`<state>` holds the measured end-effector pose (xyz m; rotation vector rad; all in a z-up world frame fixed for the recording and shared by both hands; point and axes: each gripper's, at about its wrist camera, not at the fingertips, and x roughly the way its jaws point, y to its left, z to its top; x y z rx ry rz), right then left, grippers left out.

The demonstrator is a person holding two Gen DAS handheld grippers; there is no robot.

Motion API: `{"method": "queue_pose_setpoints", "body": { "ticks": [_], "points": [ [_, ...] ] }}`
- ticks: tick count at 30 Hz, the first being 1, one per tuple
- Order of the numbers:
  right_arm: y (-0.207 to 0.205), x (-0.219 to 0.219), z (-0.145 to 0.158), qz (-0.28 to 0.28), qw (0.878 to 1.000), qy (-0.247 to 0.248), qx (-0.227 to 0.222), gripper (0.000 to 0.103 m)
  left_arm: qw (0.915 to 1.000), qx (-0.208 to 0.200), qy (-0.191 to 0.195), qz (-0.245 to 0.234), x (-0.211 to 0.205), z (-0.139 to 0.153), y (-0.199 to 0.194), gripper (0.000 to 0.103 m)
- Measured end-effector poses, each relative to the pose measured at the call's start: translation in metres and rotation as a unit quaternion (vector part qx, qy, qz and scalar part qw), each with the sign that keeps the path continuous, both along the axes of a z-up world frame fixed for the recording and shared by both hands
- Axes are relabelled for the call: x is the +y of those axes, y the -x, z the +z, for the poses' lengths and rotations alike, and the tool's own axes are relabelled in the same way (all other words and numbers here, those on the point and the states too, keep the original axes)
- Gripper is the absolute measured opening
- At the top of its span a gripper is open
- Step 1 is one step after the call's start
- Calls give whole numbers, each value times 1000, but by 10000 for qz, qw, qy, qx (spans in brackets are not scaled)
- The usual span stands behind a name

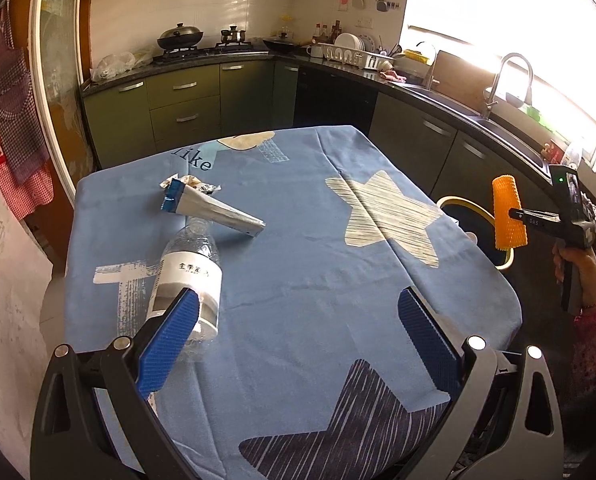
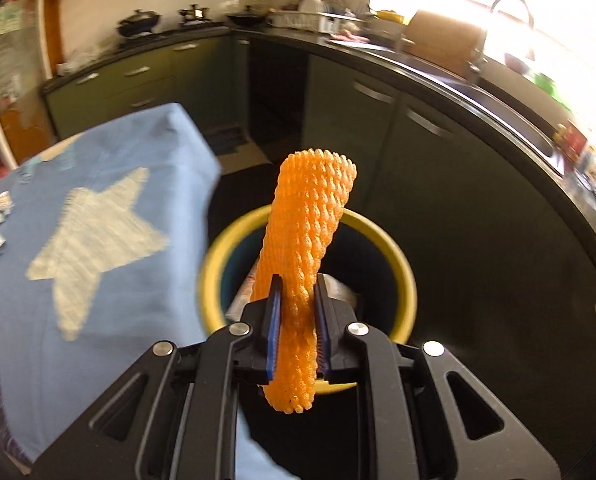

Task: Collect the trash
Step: 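Carry the orange foam sleeve over the bin and open the right tool, then grasp the clear water bottle by its label with the left tool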

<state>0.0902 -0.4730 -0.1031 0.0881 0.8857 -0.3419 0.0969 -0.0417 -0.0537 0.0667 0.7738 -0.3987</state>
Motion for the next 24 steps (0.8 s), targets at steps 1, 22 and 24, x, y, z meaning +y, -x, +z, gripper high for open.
{"method": "queue_pose_setpoints", "body": {
  "ticks": [1,22,24],
  "points": [
    [-5,-8,-7,-58,10000,-22,71,18,10000,5,-28,-23,-5,0,-1,98],
    [32,-2,-11,-9,9976,-529,-440,65,9989,147,-413,142,-13,-11,-20,98],
    [33,8,-12,96,9972,-591,-440,65,9979,161,-536,335,1,-14,-26,98]
  ]
}}
